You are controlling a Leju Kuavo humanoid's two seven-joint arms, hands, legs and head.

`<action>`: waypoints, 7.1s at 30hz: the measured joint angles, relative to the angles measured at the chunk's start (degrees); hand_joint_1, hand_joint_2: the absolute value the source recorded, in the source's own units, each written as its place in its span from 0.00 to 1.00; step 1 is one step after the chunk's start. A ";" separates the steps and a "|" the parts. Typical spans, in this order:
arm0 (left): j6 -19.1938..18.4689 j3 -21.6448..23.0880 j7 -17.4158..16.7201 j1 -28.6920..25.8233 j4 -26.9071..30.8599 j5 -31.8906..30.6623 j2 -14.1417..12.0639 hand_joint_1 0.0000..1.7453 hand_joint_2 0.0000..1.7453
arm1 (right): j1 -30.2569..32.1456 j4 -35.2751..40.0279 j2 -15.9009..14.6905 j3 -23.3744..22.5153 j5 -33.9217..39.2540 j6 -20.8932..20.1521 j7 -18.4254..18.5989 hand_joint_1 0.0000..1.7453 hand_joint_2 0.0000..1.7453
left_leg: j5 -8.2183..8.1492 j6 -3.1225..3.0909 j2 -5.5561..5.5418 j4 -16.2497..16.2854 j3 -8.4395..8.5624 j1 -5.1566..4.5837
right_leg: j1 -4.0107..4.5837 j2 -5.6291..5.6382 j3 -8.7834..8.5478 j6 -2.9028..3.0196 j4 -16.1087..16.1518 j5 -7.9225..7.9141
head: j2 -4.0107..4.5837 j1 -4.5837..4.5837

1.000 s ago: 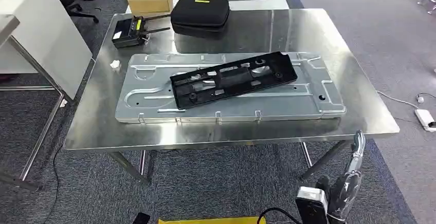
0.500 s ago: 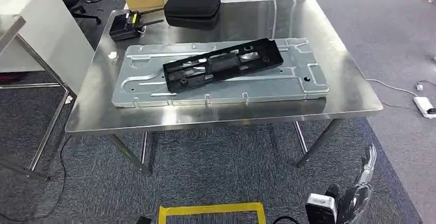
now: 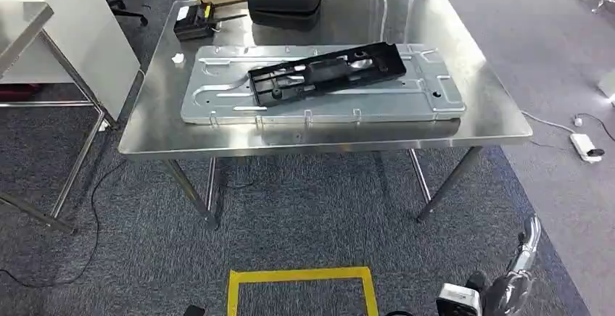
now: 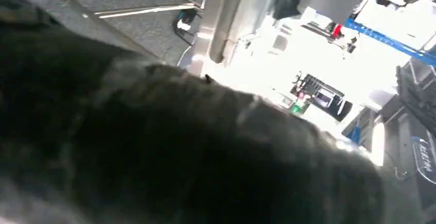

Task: Take the parts from the cabinet and place them on the table.

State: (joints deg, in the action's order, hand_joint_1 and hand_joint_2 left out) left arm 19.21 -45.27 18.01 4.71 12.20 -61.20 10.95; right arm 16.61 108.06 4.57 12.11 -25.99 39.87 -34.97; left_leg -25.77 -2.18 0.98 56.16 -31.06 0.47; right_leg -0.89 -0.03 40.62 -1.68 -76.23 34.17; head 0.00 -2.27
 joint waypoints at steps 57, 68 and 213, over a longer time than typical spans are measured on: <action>-0.07 -1.49 0.46 -0.12 0.00 0.79 0.50 0.00 0.00 | 1.84 -1.97 1.37 -9.74 5.46 -3.34 0.09 0.00 0.00 | -3.22 -0.98 -0.09 -1.80 4.69 -0.21 | 0.43 -0.23 -2.65 0.54 14.99 -7.45 | 0.00 0.09; 0.02 -1.75 0.70 -0.33 0.00 0.77 0.74 0.00 0.00 | 2.26 -4.43 3.21 -15.67 8.72 -8.01 -0.46 0.00 0.00 | -0.61 -0.76 0.06 -1.06 0.16 -0.33 | -0.07 -0.11 -1.30 -0.37 1.04 -4.19 | 0.00 0.11; 1.64 -8.59 -0.07 -0.88 0.00 -1.33 2.19 0.00 0.00 | -19.16 -94.31 8.39 -72.94 -21.68 -25.16 22.82 0.00 0.00 | -1.61 -0.73 -1.31 1.11 0.74 0.32 | 0.85 1.81 -5.99 0.84 13.57 -4.36 | 0.00 -0.02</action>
State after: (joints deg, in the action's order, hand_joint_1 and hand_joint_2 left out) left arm 20.85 -53.86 17.94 3.83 12.20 -62.53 13.14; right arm -2.55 13.75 12.96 -60.83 -47.67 14.71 -12.15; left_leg -27.38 -2.91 -0.33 57.26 -30.31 0.79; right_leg -0.04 1.78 34.64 -0.84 -62.66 29.81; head 0.00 -2.30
